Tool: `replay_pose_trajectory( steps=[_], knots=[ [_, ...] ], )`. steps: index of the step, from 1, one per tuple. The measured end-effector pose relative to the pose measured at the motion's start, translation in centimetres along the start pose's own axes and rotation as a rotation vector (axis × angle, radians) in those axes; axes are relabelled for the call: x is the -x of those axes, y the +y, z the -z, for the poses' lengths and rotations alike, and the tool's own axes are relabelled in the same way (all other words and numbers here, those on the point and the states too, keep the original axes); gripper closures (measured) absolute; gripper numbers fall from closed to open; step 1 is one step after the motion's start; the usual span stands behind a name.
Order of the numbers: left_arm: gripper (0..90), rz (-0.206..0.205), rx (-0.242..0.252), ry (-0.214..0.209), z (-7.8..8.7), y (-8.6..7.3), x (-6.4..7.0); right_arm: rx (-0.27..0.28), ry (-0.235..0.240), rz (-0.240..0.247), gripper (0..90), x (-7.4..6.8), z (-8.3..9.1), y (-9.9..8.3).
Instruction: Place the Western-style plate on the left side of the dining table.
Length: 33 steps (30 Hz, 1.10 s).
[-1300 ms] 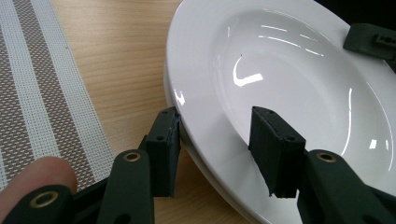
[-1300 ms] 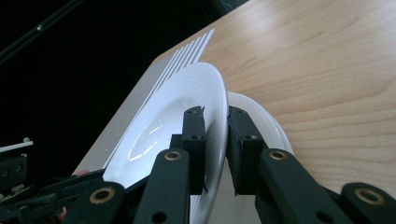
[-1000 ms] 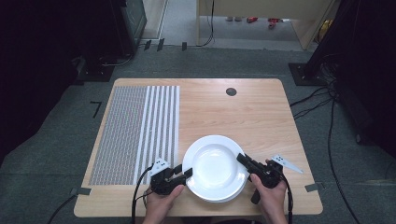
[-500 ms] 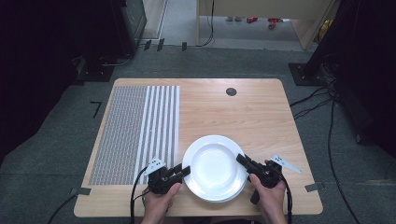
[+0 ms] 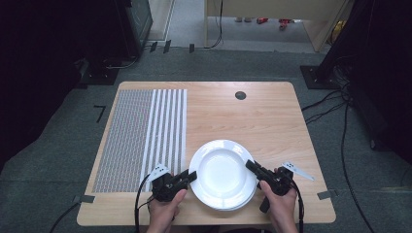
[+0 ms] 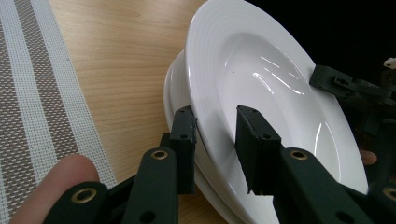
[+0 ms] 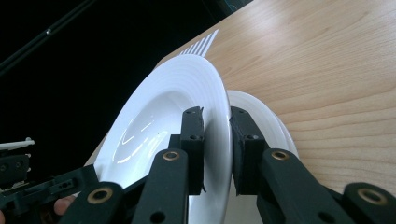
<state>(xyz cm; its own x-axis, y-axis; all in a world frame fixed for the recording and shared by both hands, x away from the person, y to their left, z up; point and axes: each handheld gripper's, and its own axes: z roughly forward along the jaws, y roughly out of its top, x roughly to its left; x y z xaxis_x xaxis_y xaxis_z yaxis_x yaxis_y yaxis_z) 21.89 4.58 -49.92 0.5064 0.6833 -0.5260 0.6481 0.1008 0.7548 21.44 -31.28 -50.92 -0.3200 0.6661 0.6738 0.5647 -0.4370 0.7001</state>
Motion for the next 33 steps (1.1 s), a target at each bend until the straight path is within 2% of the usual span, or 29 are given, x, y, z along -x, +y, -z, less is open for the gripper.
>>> replay_pose_trajectory(
  steps=[3,5,23,33],
  knots=[
    [72.2,0.011,0.008,-0.028,0.14,0.10,-0.04,0.004,0.001,-0.021,79.0,0.09,0.08,0.07],
    [72.3,0.003,0.008,-0.027,0.20,0.13,0.03,0.007,0.011,-0.036,79.3,0.15,0.12,0.11],
    [73.3,0.017,0.006,-0.033,0.56,0.52,-0.08,0.012,0.034,-0.058,80.2,-0.02,0.09,0.14],
    [73.9,0.012,0.000,-0.039,0.79,0.84,-0.26,0.016,0.051,-0.065,81.0,-0.38,0.11,0.26]
  ],
)
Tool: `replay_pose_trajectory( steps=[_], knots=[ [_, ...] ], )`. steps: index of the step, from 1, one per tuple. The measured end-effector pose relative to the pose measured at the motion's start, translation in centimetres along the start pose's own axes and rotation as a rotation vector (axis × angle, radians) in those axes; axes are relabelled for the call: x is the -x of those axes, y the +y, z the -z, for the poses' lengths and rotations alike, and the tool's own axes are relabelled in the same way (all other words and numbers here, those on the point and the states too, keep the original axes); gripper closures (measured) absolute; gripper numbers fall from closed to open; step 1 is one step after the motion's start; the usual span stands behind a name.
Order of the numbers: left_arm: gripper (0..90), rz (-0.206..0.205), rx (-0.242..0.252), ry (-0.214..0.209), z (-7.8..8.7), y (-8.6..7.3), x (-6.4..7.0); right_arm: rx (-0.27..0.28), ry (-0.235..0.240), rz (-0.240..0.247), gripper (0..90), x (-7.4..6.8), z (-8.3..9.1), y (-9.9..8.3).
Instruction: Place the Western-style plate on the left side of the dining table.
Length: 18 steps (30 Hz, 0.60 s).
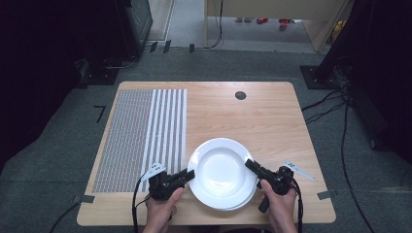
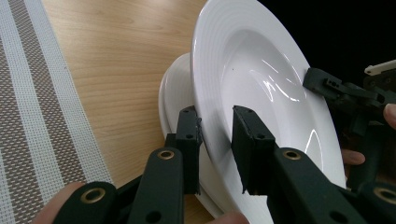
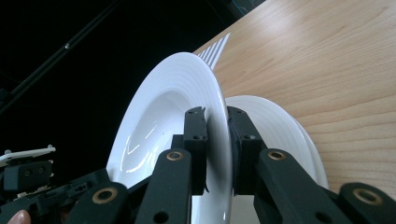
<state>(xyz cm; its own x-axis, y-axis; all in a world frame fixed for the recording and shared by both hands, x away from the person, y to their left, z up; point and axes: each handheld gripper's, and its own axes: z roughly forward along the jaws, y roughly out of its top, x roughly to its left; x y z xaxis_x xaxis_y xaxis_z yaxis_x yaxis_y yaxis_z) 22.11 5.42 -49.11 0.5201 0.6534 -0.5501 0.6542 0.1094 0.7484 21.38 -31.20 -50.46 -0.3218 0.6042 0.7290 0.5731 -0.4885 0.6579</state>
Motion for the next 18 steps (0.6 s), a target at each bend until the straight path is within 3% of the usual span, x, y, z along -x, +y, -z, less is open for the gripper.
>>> replay_pose_trajectory(
  steps=[5,18],
  knots=[
    [74.7,0.004,0.000,-0.015,0.12,0.14,-0.17,0.004,0.007,-0.002,81.1,-0.09,0.03,0.05],
    [76.0,0.020,0.015,-0.007,0.79,0.69,-0.66,-0.007,0.016,-0.013,81.0,-0.43,-0.59,-0.26]
  ],
)
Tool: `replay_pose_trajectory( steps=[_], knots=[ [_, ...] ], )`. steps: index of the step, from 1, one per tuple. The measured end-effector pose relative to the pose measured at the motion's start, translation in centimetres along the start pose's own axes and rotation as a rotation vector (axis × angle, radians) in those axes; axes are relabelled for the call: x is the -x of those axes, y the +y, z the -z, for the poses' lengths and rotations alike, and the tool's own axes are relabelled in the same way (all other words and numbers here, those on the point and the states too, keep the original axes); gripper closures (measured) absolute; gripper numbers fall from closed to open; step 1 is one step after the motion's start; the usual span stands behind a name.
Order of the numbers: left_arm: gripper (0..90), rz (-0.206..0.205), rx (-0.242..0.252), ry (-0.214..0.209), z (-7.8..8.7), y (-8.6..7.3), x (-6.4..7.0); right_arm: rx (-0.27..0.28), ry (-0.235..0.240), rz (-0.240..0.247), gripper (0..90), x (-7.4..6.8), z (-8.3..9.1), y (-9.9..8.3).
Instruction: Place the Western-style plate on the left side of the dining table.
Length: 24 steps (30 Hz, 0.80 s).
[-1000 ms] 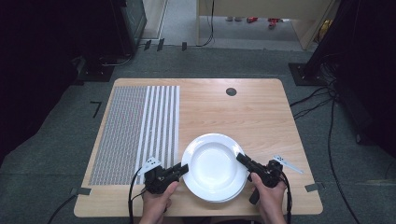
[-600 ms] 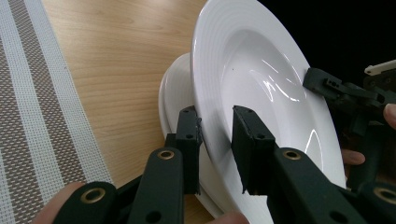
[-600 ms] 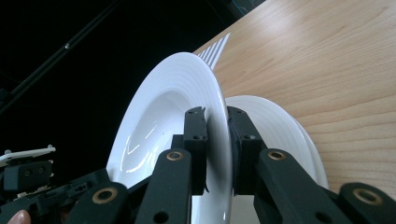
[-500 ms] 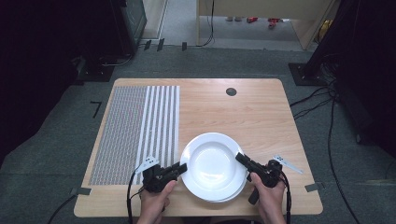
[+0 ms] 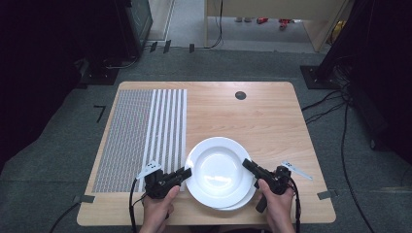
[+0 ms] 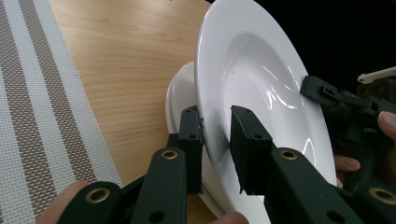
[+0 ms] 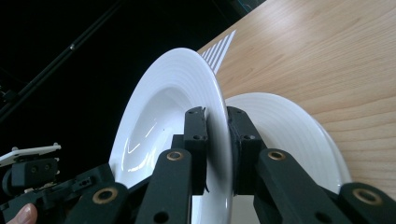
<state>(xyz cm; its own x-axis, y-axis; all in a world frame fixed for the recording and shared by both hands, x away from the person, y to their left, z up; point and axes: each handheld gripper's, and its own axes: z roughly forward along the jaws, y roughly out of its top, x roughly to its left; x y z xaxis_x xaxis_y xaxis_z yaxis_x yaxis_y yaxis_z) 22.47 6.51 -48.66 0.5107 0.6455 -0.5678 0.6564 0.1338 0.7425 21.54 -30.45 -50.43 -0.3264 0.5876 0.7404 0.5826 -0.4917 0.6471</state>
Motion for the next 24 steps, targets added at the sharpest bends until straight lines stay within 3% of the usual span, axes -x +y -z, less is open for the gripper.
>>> replay_pose_trajectory(
  steps=[14,24],
  knots=[
    [77.6,0.019,0.045,0.024,2.1,1.8,-0.3,-0.024,0.036,-0.045,81.1,-1.3,-1.7,0.1],
    [78.1,0.069,0.094,0.040,4.3,3.4,-1.5,-0.052,0.059,-0.065,81.9,-3.6,-4.1,0.9]
  ],
)
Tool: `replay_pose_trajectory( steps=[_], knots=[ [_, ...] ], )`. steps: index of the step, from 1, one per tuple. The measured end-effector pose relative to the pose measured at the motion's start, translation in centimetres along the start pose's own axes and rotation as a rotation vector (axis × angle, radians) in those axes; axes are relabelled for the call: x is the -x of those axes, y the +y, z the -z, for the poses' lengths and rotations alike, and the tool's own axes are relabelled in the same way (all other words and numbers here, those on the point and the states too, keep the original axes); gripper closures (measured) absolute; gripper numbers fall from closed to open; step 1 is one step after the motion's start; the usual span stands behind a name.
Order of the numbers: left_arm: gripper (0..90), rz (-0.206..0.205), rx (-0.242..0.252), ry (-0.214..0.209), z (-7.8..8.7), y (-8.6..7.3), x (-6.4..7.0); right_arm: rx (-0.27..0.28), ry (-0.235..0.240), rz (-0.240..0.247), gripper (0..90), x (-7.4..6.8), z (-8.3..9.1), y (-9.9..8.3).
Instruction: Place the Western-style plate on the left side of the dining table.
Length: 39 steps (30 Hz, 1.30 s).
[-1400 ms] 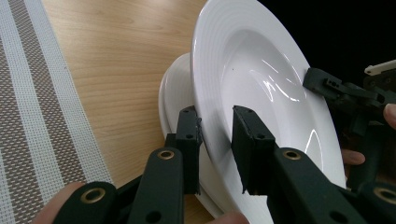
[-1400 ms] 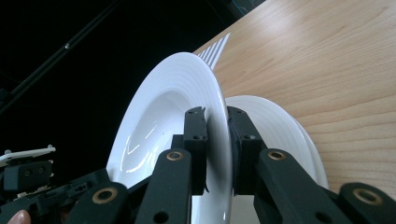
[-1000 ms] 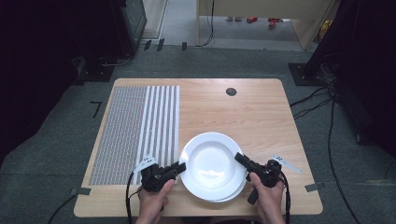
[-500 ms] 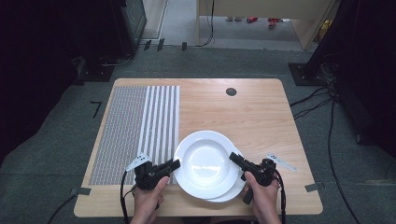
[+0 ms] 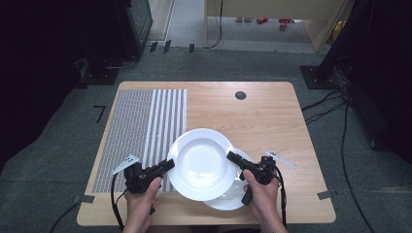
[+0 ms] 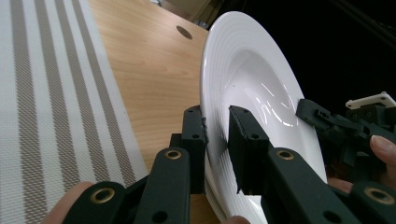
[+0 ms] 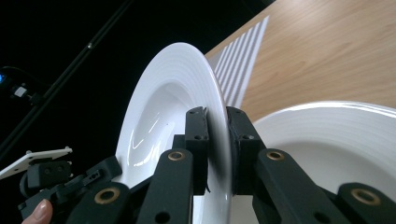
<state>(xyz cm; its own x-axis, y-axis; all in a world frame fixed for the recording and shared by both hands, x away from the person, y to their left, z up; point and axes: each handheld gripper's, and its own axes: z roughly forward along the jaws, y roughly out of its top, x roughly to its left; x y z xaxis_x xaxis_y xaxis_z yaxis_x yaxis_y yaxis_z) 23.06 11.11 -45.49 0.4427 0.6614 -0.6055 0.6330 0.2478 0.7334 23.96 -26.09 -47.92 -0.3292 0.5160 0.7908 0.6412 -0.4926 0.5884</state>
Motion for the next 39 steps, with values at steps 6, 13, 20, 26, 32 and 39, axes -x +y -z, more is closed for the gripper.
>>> replay_pose_trajectory(
  steps=[6,13,20,26,32,39],
  knots=[
    [78.2,0.026,0.015,0.004,0.9,0.9,-1.1,-0.014,0.014,0.001,82.4,-1.1,-1.6,0.3],
    [78.6,0.050,0.028,-0.002,1.7,1.6,-2.2,-0.031,0.017,-0.013,82.7,-2.1,-3.3,0.3],
    [79.2,0.065,0.059,0.006,2.7,3.2,-3.0,-0.044,0.032,-0.028,82.9,-3.0,-4.9,0.5],
    [79.6,0.074,0.076,0.011,3.2,4.1,-3.7,-0.055,0.031,-0.037,82.5,-3.5,-6.4,0.9],
    [80.6,0.099,0.095,-0.004,4.0,4.8,-5.0,-0.061,0.028,-0.045,82.4,-4.2,-7.7,0.6],
    [80.9,0.099,0.128,0.016,4.9,6.0,-6.1,-0.083,0.038,-0.051,82.2,-5.1,-9.8,0.6]
  ],
)
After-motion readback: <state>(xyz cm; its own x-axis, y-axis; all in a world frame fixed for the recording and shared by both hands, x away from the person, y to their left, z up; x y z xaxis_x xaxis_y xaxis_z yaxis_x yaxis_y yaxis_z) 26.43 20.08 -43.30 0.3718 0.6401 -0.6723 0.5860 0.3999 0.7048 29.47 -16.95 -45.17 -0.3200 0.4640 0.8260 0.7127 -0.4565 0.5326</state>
